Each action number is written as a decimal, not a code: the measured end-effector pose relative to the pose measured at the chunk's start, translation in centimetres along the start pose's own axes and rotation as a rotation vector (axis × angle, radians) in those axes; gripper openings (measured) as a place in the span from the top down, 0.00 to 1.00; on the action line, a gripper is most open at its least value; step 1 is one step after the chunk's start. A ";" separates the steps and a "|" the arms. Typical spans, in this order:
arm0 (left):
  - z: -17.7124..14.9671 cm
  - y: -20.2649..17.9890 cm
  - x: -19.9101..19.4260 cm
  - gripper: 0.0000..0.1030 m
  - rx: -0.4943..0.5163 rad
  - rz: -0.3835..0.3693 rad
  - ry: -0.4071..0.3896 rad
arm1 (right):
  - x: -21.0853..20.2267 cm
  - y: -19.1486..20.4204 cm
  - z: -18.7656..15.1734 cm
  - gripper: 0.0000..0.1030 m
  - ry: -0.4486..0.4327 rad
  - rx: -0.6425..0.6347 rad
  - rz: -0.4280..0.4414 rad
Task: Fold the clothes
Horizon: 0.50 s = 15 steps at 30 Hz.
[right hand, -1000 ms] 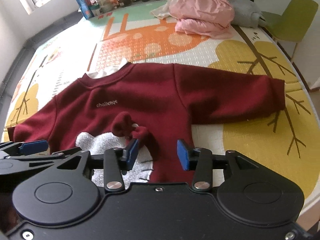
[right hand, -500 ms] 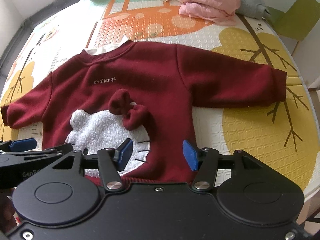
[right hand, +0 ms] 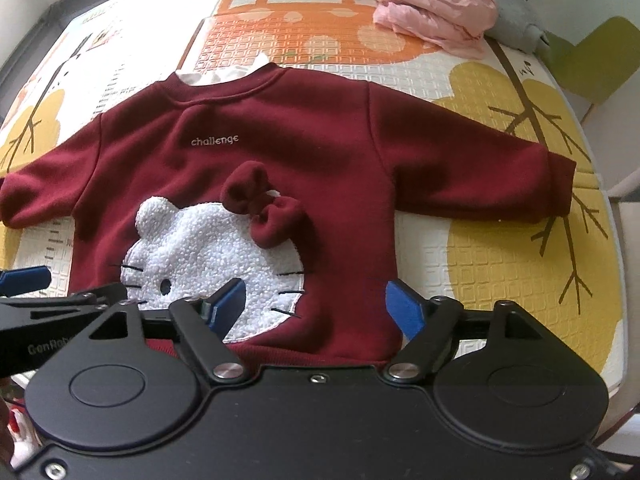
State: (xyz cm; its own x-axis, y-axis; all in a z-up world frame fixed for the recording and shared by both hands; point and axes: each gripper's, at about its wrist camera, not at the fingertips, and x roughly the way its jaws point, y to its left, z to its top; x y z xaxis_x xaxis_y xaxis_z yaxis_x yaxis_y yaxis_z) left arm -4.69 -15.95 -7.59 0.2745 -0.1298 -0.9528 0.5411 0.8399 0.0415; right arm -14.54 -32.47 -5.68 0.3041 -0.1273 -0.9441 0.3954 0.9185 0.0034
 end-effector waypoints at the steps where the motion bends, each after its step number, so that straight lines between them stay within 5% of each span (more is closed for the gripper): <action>1: 0.0 0.1 0.0 0.21 -0.003 0.002 0.002 | 0.0 0.2 0.0 0.24 0.001 -0.005 -0.003; 15: -0.4 0.5 0.7 0.21 -0.012 -0.003 0.029 | 0.7 0.8 0.0 0.22 0.027 -0.022 -0.017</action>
State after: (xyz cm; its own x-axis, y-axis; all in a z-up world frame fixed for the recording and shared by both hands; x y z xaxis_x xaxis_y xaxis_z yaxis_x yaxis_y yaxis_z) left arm -4.54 -15.45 -8.39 0.2491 -0.1171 -0.9614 0.5327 0.8456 0.0350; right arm -13.99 -31.79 -6.37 0.2735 -0.1331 -0.9526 0.3808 0.9245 -0.0198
